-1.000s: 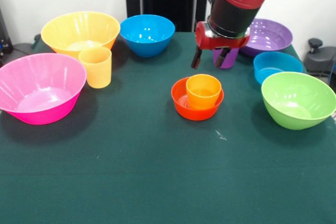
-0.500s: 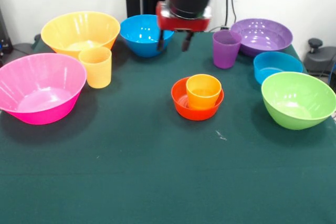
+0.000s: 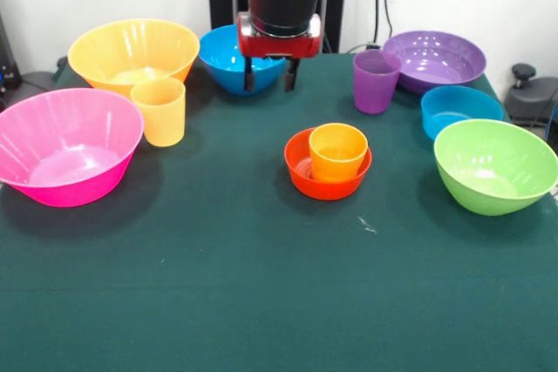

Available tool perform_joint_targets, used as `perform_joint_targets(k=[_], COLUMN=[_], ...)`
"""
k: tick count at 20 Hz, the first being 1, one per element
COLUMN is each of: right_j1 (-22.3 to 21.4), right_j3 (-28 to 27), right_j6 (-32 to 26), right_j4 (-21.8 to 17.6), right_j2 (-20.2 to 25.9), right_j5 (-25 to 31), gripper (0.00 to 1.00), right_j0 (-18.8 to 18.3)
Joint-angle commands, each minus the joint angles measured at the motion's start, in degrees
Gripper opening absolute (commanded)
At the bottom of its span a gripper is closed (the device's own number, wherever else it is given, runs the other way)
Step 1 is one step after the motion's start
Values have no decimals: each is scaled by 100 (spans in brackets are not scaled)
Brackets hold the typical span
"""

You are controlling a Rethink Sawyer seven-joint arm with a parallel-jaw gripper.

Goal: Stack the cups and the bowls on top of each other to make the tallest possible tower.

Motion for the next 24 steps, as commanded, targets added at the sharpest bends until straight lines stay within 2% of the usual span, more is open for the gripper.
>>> perform_joint_targets(k=[1, 3, 6, 10, 20, 24], right_j1=[724, 798, 664, 443, -431, -808], right_j3=[510, 655, 861, 932, 1145, 1629], right_j6=[-637, -657, -589, -604, -749, -549], right_j4=[-192, -202, -135, -13, 418, 430], right_j2=[530, 587, 701, 802, 1083, 1098], right_j5=[-683, -862, -972, -697, 234, -38], gripper=[100, 100, 100, 100, 100, 100], right_j0=[-191, -369, -559, -630, -748, -815])
